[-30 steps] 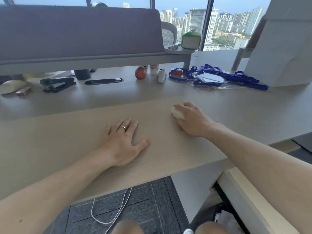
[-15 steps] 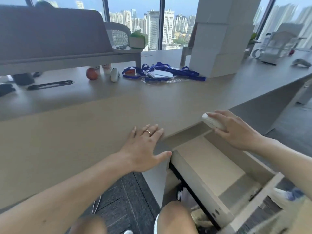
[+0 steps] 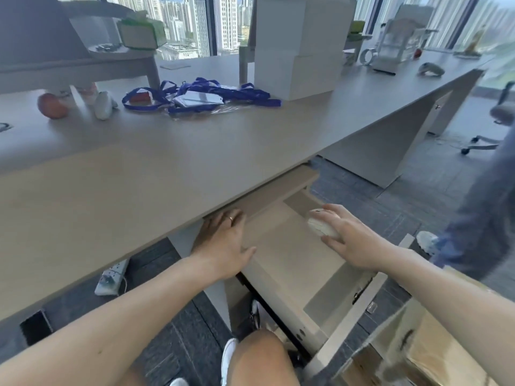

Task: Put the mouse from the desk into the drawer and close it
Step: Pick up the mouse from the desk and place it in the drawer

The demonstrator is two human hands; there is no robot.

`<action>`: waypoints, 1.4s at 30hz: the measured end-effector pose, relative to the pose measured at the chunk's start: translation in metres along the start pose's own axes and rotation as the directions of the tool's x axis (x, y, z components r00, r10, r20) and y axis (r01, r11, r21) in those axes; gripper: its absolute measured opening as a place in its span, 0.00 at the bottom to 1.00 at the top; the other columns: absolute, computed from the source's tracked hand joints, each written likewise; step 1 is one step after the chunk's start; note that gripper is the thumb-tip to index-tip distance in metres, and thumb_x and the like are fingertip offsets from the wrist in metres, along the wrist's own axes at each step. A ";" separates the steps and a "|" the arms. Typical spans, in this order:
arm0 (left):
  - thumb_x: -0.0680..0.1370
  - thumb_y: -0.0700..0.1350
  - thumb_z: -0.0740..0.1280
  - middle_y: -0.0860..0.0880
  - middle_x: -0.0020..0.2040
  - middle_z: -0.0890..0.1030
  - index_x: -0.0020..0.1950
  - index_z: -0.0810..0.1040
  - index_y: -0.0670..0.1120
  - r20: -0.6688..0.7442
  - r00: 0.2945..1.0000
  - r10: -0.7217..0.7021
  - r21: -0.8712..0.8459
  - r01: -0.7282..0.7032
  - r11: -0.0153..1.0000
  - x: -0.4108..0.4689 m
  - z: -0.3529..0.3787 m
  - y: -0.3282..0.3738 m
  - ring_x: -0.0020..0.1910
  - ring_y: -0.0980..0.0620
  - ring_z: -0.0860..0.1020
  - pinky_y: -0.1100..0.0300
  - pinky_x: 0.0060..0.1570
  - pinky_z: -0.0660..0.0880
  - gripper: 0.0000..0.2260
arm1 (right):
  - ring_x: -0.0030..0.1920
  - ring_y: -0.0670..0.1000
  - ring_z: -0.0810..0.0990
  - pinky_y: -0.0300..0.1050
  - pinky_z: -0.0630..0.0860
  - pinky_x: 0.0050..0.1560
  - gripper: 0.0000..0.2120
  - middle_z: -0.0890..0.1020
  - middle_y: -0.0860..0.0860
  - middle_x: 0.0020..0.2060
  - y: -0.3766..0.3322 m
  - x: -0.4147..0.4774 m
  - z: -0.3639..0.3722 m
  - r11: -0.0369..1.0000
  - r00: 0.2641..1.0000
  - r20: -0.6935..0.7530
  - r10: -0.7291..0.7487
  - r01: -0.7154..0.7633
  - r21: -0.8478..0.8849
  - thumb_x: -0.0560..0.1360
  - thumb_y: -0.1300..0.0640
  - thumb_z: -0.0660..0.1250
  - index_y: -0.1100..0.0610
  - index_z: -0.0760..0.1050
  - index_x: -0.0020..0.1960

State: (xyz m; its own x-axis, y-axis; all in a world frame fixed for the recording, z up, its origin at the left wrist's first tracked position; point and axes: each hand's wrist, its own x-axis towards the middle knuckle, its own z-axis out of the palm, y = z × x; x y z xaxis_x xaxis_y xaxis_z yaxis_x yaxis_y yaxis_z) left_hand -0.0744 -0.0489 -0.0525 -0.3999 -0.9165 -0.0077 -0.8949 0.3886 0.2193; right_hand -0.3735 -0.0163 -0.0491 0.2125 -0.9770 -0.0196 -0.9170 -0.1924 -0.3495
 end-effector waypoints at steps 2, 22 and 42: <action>0.78 0.61 0.63 0.48 0.80 0.59 0.80 0.57 0.47 -0.071 0.997 0.008 0.066 -0.004 0.998 0.003 0.005 0.000 0.75 0.45 0.58 0.48 0.72 0.58 0.35 | 0.75 0.53 0.63 0.51 0.61 0.75 0.27 0.60 0.49 0.76 0.007 0.005 0.015 1.000 0.999 0.050 -0.006 0.006 0.002 0.79 0.53 0.63 0.44 0.61 0.76; 0.70 0.69 0.65 0.46 0.74 0.68 0.77 0.62 0.46 -0.223 0.972 0.079 0.254 -0.020 0.967 0.006 0.022 -0.008 0.68 0.45 0.67 0.46 0.60 0.66 0.43 | 0.67 0.59 0.67 0.54 0.64 0.70 0.29 0.65 0.56 0.68 0.018 0.054 0.103 0.986 0.968 0.249 -0.029 -0.013 0.166 0.76 0.54 0.63 0.45 0.61 0.76; 0.72 0.70 0.61 0.46 0.78 0.64 0.80 0.58 0.46 -0.192 0.978 0.077 0.282 -0.020 0.959 0.003 0.019 -0.003 0.72 0.45 0.62 0.47 0.65 0.63 0.44 | 0.76 0.56 0.58 0.60 0.64 0.73 0.35 0.60 0.53 0.77 -0.002 0.000 0.008 0.990 0.997 -0.080 0.020 -0.031 -0.139 0.76 0.41 0.64 0.48 0.57 0.79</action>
State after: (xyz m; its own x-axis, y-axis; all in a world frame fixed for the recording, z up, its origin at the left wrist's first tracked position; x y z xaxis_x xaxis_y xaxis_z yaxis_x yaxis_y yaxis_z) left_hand -0.0766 -0.0514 -0.0716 -0.4221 -0.8851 0.1963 -0.9062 0.4179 -0.0641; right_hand -0.3689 -0.0154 -0.0564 0.1666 -0.9849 0.0480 -0.9610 -0.1731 -0.2156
